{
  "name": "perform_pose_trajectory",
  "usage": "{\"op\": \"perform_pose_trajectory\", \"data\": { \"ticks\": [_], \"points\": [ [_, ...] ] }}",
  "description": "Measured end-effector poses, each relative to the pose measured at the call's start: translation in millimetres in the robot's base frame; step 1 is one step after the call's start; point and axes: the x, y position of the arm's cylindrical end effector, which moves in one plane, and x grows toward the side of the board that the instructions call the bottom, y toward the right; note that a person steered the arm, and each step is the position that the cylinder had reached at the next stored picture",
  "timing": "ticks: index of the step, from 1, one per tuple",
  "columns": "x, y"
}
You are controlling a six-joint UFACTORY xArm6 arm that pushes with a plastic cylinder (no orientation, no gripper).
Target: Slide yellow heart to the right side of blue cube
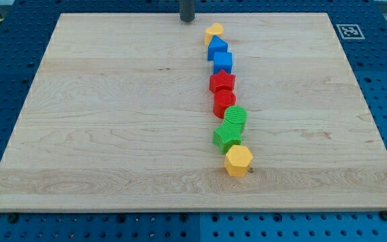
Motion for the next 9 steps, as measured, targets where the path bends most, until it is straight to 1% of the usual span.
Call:
{"op": "perform_pose_trajectory", "data": {
  "ticks": [4, 5, 6, 7, 8, 9],
  "points": [
    [12, 0],
    [20, 4],
    [33, 30],
    [58, 55],
    [76, 51],
    [81, 31]
  ]
}}
